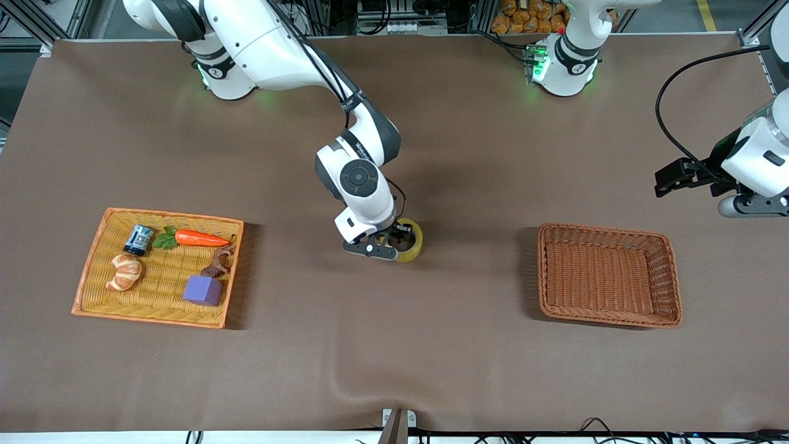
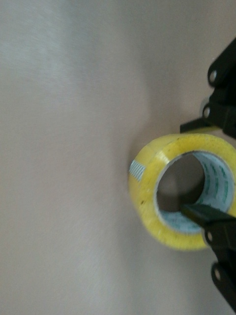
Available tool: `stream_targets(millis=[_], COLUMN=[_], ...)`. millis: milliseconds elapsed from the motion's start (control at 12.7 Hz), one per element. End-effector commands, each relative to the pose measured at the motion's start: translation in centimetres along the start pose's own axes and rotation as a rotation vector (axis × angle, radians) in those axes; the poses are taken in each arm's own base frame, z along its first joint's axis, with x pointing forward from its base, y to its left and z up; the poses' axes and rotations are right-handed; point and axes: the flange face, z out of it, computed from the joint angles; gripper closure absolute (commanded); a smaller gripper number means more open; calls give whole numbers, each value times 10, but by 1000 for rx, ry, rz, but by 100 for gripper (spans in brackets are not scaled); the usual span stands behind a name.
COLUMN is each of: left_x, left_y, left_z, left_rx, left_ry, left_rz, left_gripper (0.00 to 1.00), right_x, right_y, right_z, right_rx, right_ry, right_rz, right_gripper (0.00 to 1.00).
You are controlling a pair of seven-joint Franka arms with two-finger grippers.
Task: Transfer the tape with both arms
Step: 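Carry the tape roll with the right gripper toward the table middle, then set the tape down and open the right gripper while the left gripper approaches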
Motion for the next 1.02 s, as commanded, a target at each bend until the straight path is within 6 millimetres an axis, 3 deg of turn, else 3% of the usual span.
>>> stream_targets(millis=[0,236,551,787,944], left_x=[8,19,18,0,-10], left_y=[28,99,207,290,326], left_z=[23,81,156,206,240], left_rx=[-58,-57,-57,-56,-49], left_ry=[-16,-33,6,4,-12], left_rz=[14,2,-64,-70,-108], left_gripper=[0,0,0,0,0], right_x=[23,80,150,173,164], right_y=[21,94,225,317,361], right_z=[-52,-122,-200,-253,-297], right_rx=[-22,-58,-64,-43,-87], right_ry=[-19,-85,-144,-134,-93], right_rz=[-45,-116,-223,-277,-316], right_gripper=[0,0,0,0,0])
